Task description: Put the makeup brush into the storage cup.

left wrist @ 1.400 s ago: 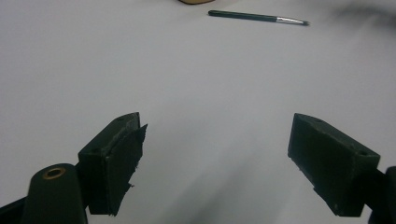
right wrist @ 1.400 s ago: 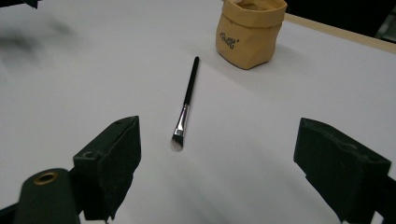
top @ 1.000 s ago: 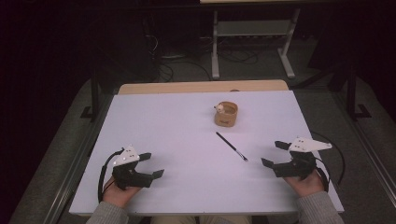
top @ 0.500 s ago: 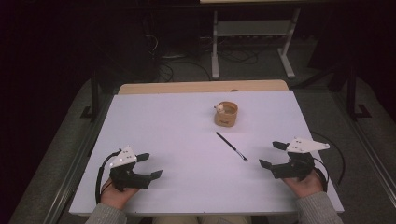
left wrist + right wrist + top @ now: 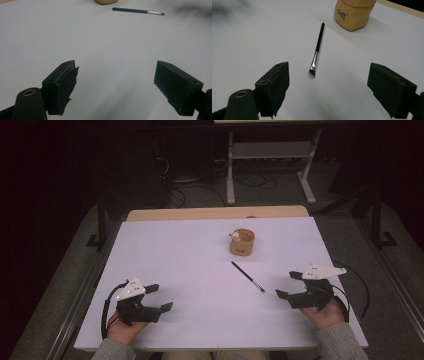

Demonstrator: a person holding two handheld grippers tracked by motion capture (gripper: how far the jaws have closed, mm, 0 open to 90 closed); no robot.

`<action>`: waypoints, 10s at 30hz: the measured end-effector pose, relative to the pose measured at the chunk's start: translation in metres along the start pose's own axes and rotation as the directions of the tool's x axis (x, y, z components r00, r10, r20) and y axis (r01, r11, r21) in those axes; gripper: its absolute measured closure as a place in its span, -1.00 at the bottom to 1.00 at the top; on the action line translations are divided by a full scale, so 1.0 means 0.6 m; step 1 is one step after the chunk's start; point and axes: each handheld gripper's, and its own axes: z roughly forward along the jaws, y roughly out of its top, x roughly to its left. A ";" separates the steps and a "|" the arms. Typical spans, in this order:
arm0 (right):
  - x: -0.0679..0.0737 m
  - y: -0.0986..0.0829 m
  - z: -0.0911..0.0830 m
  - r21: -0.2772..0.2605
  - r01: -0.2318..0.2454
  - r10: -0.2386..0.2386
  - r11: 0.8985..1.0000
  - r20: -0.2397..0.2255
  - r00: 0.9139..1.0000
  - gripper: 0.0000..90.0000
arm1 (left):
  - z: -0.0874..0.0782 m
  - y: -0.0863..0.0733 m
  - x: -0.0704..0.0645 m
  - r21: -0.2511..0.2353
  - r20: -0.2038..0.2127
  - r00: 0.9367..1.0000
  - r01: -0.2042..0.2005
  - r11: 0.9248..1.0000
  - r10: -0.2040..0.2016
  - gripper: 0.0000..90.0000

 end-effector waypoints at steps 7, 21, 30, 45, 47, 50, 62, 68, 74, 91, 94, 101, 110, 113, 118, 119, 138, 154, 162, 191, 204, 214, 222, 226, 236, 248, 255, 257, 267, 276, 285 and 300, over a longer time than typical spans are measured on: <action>-0.001 0.024 -0.002 0.017 0.015 -0.015 1.000 0.005 1.000 -0.62 | 0.005 0.001 -0.002 -0.006 0.004 1.000 0.017 1.000 -0.017 -0.61; -0.009 0.106 0.016 0.090 0.011 -0.007 0.996 -0.049 0.999 -0.41 | 0.004 0.003 0.001 -0.007 -0.004 1.000 -0.008 1.000 0.008 -0.61; -0.017 0.156 0.074 0.214 0.012 -0.001 0.977 -0.051 0.999 -0.27 | 0.005 0.004 0.000 0.005 -0.002 1.000 -0.014 1.000 0.014 -0.61; -0.005 0.181 0.169 0.378 0.044 -0.018 0.925 -0.072 0.997 -0.01 | 0.012 0.008 -0.001 0.003 0.017 1.000 -0.017 1.000 0.017 -0.61; -0.004 0.179 0.182 0.403 0.042 -0.014 0.914 -0.073 0.997 0.02 | 0.012 0.008 -0.001 0.004 0.016 1.000 -0.017 1.000 0.017 -0.61; -0.003 0.173 0.197 0.431 0.041 -0.008 0.901 -0.079 0.997 0.12 | 0.011 0.007 -0.001 0.005 0.013 1.000 -0.018 1.000 0.018 -0.61; 0.004 0.155 0.220 0.464 0.029 0.006 0.885 -0.073 0.997 0.39 | 0.010 0.007 -0.001 0.001 0.014 1.000 -0.016 1.000 0.016 -0.61; 0.004 0.144 0.231 0.483 0.021 0.013 0.875 -0.068 0.998 0.44 | 0.010 0.007 -0.002 0.006 0.015 1.000 -0.019 1.000 0.019 -0.61; 0.005 0.135 0.237 0.491 0.017 0.017 0.871 -0.064 0.998 0.54 | 0.011 0.007 -0.001 0.005 0.020 1.000 -0.021 1.000 0.020 -0.59; 0.021 0.131 0.240 0.501 0.043 -0.039 0.864 -0.019 0.999 0.83 | 0.012 0.007 -0.002 0.005 0.019 1.000 -0.018 1.000 0.018 -0.59; 0.022 0.132 0.240 0.503 0.044 -0.040 0.863 -0.020 0.999 0.84 | 0.013 0.007 -0.002 0.007 0.020 1.000 -0.018 1.000 0.018 -0.59; 0.011 0.128 0.236 0.484 0.033 -0.010 0.874 -0.049 0.999 0.85 | 0.016 0.008 -0.005 0.006 0.023 1.000 -0.018 1.000 0.018 -0.58; 0.003 0.134 0.209 0.418 0.032 0.010 0.908 -0.098 0.995 0.85 | 0.015 0.016 -0.008 0.011 0.024 0.999 -0.040 0.999 0.040 -0.53; 0.009 0.142 0.193 0.400 0.050 -0.005 0.915 -0.112 0.994 0.85 | 0.014 0.021 -0.013 0.010 0.034 0.998 -0.046 0.999 0.045 -0.51; 0.015 0.157 0.173 0.368 0.073 -0.022 0.927 -0.141 0.990 0.85 | 0.015 0.036 -0.016 -0.008 0.064 0.997 -0.036 0.999 0.036 -0.52; 0.016 0.161 0.168 0.356 0.078 -0.026 0.931 -0.150 0.988 0.85 | 0.015 0.040 -0.019 -0.007 0.076 0.997 -0.031 0.999 0.031 -0.53; 0.092 0.240 0.106 0.250 0.340 -0.252 0.907 -0.328 0.911 0.85 | 0.006 0.154 -0.032 0.015 0.153 0.971 -0.186 0.982 0.181 -0.43; 0.160 0.236 0.133 0.212 0.478 -0.324 0.853 -0.503 0.801 0.84 | 0.061 0.182 -0.067 0.110 0.302 0.912 -0.323 0.940 0.278 -0.14; 0.169 0.223 0.151 0.196 0.518 -0.342 0.833 -0.554 0.759 0.85 | 0.086 0.175 -0.069 0.161 0.385 0.886 -0.342 0.926 0.260 0.30; 0.143 0.182 0.152 0.124 0.497 -0.328 0.859 -0.612 0.719 0.39 | 0.098 0.162 -0.077 0.210 0.490 0.813 -0.461 0.862 0.315 0.86; 0.137 0.183 0.150 0.136 0.522 -0.314 0.842 -0.664 0.679 0.83 | 0.100 0.159 -0.076 0.210 0.510 0.809 -0.447 0.869 0.293 0.66; 0.184 0.218 0.149 0.231 0.681 -0.414 0.694 -0.646 0.641 0.84 | 0.113 0.163 -0.095 0.229 0.530 0.801 -0.452 0.862 0.279 0.57; 0.196 0.225 0.139 0.216 0.692 -0.439 0.689 -0.635 0.635 0.82 | 0.118 0.160 -0.106 0.234 0.552 0.782 -0.478 0.846 0.289 0.83; 0.181 0.216 0.130 0.146 0.637 -0.428 0.757 -0.626 0.652 0.64 | 0.111 0.159 -0.097 0.205 0.542 0.786 -0.467 0.860 0.298 0.86; 0.159 0.203 0.127 0.105 0.582 -0.389 0.807 -0.647 0.656 0.80 | 0.110 0.155 -0.095 0.196 0.546 0.790 -0.444 0.874 0.279 0.86; 0.195 0.237 0.127 0.165 0.690 -0.456 0.705 -0.640 0.619 0.82 | 0.131 0.160 -0.115 0.220 0.558 0.779 -0.470 0.855 0.285 0.83; 0.160 0.223 0.121 0.100 0.538 -0.371 0.837 -0.619 0.692 0.30 | 0.122 0.156 -0.100 0.193 0.523 0.807 -0.426 0.884 0.274 0.86; 0.145 0.214 0.122 0.074 0.480 -0.341 0.874 -0.609 0.716 0.26 | 0.119 0.155 -0.098 0.178 0.514 0.815 -0.407 0.896 0.268 0.86; 0.123 0.185 0.114 0.001 0.299 -0.232 0.954 -0.628 0.743 0.20 | 0.111 0.161 -0.089 0.114 0.485 0.834 -0.360 0.926 0.264 0.86; 0.119 0.180 0.125 -0.057 0.228 -0.210 0.972 -0.640 0.739 0.29 | 0.110 0.162 -0.084 0.102 0.481 0.838 -0.344 0.933 0.257 0.86; 0.122 0.184 0.127 -0.082 0.218 -0.217 0.973 -0.663 0.717 0.74 | 0.111 0.161 -0.088 0.094 0.488 0.831 -0.352 0.931 0.265 0.87; 0.137 0.228 0.115 0.032 0.436 -0.316 0.899 -0.643 0.698 0.80 | 0.130 0.158 -0.102 0.144 0.515 0.821 -0.367 0.919 0.247 0.70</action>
